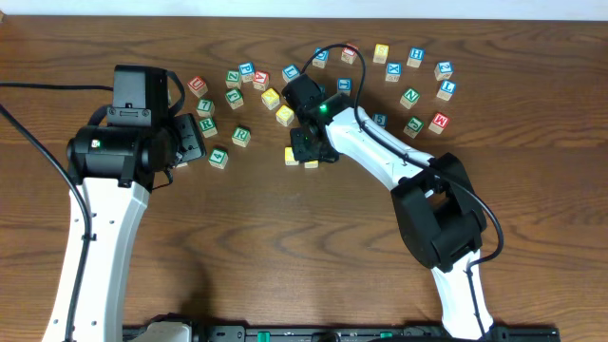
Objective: Spell out CORL
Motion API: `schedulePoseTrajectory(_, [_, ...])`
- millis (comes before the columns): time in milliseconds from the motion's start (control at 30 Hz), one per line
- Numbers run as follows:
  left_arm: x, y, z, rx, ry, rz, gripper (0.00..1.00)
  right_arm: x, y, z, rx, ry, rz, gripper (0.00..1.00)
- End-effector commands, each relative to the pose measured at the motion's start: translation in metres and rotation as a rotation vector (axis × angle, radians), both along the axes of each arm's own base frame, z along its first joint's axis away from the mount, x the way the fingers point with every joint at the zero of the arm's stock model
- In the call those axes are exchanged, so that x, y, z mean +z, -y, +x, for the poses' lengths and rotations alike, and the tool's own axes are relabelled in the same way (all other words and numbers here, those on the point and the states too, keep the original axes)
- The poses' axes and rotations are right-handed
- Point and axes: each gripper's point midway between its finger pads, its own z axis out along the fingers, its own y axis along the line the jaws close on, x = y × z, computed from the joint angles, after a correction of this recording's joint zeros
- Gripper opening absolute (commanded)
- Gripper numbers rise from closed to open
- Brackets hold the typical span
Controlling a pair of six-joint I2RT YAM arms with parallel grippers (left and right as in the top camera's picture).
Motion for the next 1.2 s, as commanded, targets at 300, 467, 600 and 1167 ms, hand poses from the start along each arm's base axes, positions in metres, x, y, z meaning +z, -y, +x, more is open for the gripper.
schedulePoseTrajectory(300, [0.005,-0.002,0.002,-0.008,0.013,0.012,0.63,0.028,0.003,0.016,-0.032,0.053,0.019,0.32])
schedulePoseTrajectory(467, [0.005,-0.002,0.002,-0.027,0.012,0.022,0.63,0.065,0.009,0.024,-0.052,0.117,0.063,0.37])
schedulePoseTrajectory(600, [0.004,-0.002,0.002,-0.063,0.007,0.042,0.63,0.095,0.014,0.028,-0.065,0.169,0.098,0.42])
schedulePoseTrajectory(1167, [-0.083,0.060,0.053,-0.313,-0.152,0.006,0.63,0.129,0.052,0.038,-0.124,0.170,0.170,0.50])
